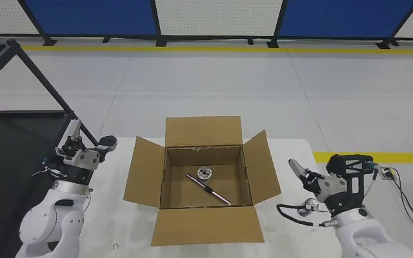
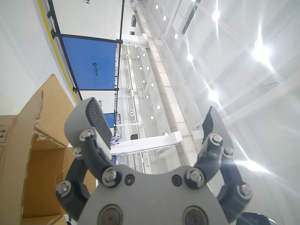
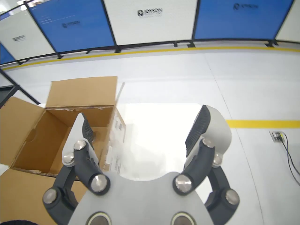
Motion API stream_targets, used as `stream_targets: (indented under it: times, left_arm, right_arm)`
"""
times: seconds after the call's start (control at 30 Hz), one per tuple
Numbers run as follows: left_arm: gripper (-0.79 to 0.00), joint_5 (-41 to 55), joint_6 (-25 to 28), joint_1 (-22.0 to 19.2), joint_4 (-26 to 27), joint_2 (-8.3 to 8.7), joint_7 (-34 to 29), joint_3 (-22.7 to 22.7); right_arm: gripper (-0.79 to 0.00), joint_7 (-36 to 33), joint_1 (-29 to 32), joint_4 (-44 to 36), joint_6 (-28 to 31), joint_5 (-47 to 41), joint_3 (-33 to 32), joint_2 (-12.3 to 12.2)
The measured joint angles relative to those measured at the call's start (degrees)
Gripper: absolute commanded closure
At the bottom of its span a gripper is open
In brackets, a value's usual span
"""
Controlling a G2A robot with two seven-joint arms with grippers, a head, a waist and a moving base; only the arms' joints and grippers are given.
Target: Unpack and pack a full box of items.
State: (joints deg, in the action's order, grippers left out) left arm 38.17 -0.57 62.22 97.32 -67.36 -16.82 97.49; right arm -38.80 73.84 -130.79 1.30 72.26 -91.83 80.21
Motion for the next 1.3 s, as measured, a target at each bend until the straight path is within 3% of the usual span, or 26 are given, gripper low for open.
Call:
stream_targets:
  times: [0.3,0.63,0.87,1.3]
  left_arm:
    - [-0.785,0.40,0.65,1.32,1.41,0.06,-1.49,0.11]
    - [-0.785,0.73,1.19,1.96,2.09,0.01,-1.16,0.13]
    - [-0.785,0.73,1.19,1.96,2.09,0.01,-1.16,0.13]
    - [-0.785,0.73,1.19,1.96,2.09,0.01,-1.16,0.13]
  right_arm:
    - [-0.785,-4.45,-11.67,6.87,4.92,2.17,15.09,0.31]
    - [-0.785,-6.92,-25.48,26.76,1.46,2.42,29.68,2.45]
    - [-0.785,-6.58,-29.40,38.05,-1.23,1.32,34.45,3.83]
    - [-0.785,-6.73,-29.62,38.32,-2.01,1.51,34.46,3.89]
